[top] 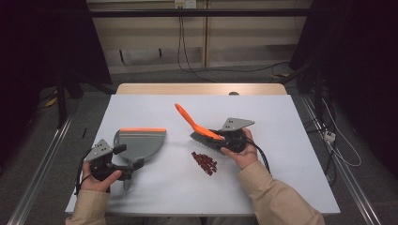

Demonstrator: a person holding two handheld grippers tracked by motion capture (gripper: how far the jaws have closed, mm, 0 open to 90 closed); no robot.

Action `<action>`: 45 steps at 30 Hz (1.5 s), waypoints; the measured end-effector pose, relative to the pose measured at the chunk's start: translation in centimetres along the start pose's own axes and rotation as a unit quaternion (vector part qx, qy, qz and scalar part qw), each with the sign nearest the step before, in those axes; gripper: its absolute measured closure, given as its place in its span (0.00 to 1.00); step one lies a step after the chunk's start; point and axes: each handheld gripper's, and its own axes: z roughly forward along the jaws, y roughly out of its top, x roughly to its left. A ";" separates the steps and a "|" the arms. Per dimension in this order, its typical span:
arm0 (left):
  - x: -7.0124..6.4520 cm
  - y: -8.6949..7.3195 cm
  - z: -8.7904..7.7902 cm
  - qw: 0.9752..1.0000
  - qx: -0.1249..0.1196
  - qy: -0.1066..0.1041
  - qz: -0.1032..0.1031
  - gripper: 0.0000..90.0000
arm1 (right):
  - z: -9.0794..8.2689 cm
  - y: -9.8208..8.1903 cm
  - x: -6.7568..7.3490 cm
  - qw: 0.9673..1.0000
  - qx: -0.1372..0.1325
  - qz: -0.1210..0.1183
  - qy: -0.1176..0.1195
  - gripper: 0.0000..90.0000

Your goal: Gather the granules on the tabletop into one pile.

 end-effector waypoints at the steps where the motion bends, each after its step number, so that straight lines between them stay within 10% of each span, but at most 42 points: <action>1: 0.0 0.0 0.0 1.000 0.001 0.000 0.000 0.04 | 0.2 0.0 -0.2 1.000 -0.002 -0.006 0.010 0.79; 18: 0.6 -0.1 -0.4 1.000 -0.003 0.004 -0.011 0.04 | 3.4 0.5 -1.4 0.982 0.014 -0.126 0.142 0.79; 28: 0.8 -0.2 -0.6 1.000 -0.005 0.008 -0.016 0.04 | 2.4 0.5 -0.1 0.970 0.038 -0.165 0.173 0.79; 45: 0.5 -0.1 -0.5 1.000 -0.001 0.008 -0.010 0.04 | 1.1 -0.1 0.9 0.968 0.033 -0.159 0.189 0.79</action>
